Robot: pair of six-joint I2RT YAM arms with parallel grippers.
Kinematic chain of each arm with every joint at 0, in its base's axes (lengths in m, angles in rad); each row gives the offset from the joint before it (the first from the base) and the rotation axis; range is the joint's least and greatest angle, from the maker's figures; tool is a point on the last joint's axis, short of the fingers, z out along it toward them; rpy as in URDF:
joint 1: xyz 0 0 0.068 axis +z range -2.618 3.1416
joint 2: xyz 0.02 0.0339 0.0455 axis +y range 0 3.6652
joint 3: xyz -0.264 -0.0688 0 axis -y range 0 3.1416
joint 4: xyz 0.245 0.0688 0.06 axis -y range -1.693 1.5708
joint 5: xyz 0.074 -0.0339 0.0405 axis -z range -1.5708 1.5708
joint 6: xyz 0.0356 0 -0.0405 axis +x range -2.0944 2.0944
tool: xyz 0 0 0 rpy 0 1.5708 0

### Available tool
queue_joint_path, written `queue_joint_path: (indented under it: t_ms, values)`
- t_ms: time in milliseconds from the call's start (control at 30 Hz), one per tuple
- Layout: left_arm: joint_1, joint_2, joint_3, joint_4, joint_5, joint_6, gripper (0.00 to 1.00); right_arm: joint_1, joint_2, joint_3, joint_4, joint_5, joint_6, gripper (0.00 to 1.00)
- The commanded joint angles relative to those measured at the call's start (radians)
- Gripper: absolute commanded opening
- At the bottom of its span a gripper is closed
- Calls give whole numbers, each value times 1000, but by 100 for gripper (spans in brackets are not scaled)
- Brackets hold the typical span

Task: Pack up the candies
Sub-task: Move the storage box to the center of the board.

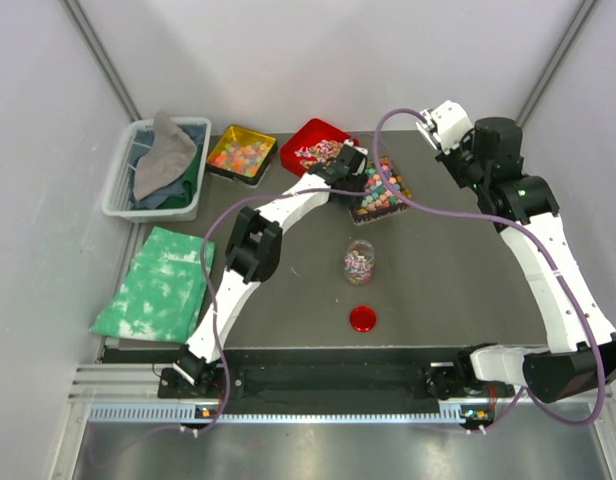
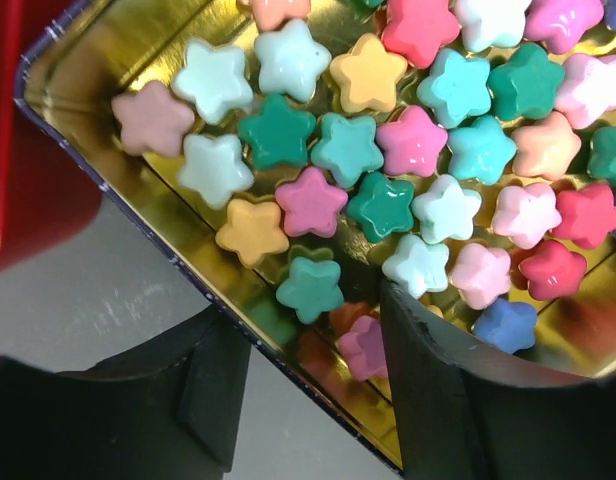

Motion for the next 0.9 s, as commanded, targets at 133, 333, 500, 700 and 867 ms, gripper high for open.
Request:
queue_joint_path:
  t_ms: [133,333,500,700,867]
  values:
    - [13,-212,-243,-1,-32,32,54,-1,-25,40,9,-44,27,0]
    - [52,-328,-389,9,-61,52,54,22,-8,50,-2,-45,24,0]
    - [79,-392,-494,19,-55,62,52,51,12,63,-5,-38,21,0]
    - [107,-443,-564,18,-52,69,47,97,39,82,-10,-18,17,0]
    - [118,-477,-595,24,-60,76,39,117,65,104,-19,-13,12,0]
